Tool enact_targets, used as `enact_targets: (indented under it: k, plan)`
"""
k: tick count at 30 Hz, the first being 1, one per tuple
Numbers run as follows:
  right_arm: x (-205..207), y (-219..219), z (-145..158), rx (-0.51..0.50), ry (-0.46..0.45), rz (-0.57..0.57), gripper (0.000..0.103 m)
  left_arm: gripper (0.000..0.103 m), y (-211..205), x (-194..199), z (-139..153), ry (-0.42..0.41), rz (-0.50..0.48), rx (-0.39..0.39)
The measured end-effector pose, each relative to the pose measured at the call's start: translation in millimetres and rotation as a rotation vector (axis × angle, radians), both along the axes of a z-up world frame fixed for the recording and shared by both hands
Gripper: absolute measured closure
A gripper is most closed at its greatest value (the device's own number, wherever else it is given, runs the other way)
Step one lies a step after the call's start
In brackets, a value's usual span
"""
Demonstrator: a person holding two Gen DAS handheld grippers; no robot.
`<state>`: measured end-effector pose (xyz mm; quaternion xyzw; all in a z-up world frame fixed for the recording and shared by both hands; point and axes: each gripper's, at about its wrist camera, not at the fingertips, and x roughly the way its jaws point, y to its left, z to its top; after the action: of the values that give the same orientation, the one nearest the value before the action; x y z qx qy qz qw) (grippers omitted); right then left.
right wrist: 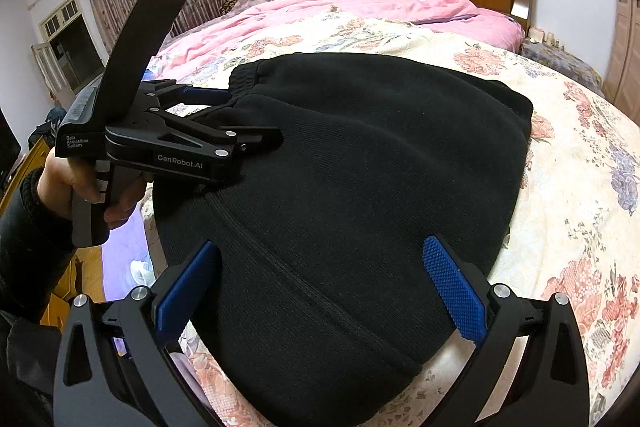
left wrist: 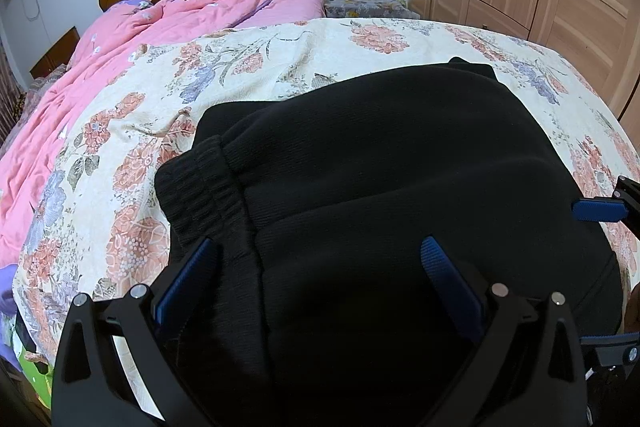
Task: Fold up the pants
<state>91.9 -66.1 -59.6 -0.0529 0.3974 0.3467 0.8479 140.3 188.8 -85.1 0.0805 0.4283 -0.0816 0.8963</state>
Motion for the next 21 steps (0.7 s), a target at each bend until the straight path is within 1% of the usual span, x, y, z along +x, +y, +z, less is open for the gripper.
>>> enact_targets:
  k: [9, 12, 13, 15, 16, 17, 18, 20, 21]
  plan:
    - [-0.1, 0.1, -0.3, -0.001, 0.001, 0.003, 0.004, 0.001, -0.1, -0.2, 0.0, 0.001, -0.001, -0.001]
    - [0.4, -4.8, 3.5, -0.015, 0.022, -0.005, 0.005, 0.001, 2.5, -1.1, 1.9, 0.015, 0.009, 0.008]
    - [0.2, -10.5, 7.0, -0.024, 0.032, -0.018, 0.005, 0.001, 7.5, -2.5, 5.1, 0.027, 0.028, 0.016]
    - [1.8, -30.8, 13.2, -0.04, 0.042, -0.104, 0.005, 0.001, 24.2, -8.2, 15.1, 0.02, 0.081, 0.038]
    - [2.9, -42.9, 15.9, -0.036, 0.048, -0.158, 0.005, 0.002, 39.5, -14.8, 26.1, -0.012, 0.133, 0.041]
    - [4.5, -62.3, 22.2, -0.016, 0.053, -0.238, 0.005, 0.002, 52.3, -20.7, 36.4, -0.039, 0.177, 0.032]
    - [4.2, -73.4, 27.2, -0.001, 0.049, -0.285, 0.005, 0.002, 67.7, -28.4, 51.7, -0.082, 0.236, 0.019]
    - [-0.5, -91.9, 39.7, 0.032, 0.019, -0.369, 0.005, 0.002, 78.4, -41.8, 75.9, -0.172, 0.3, 0.009]
    - [-6.2, -96.9, 46.3, 0.044, -0.005, -0.406, 0.005, 0.002, 77.0, -49.3, 86.8, -0.222, 0.316, 0.003]
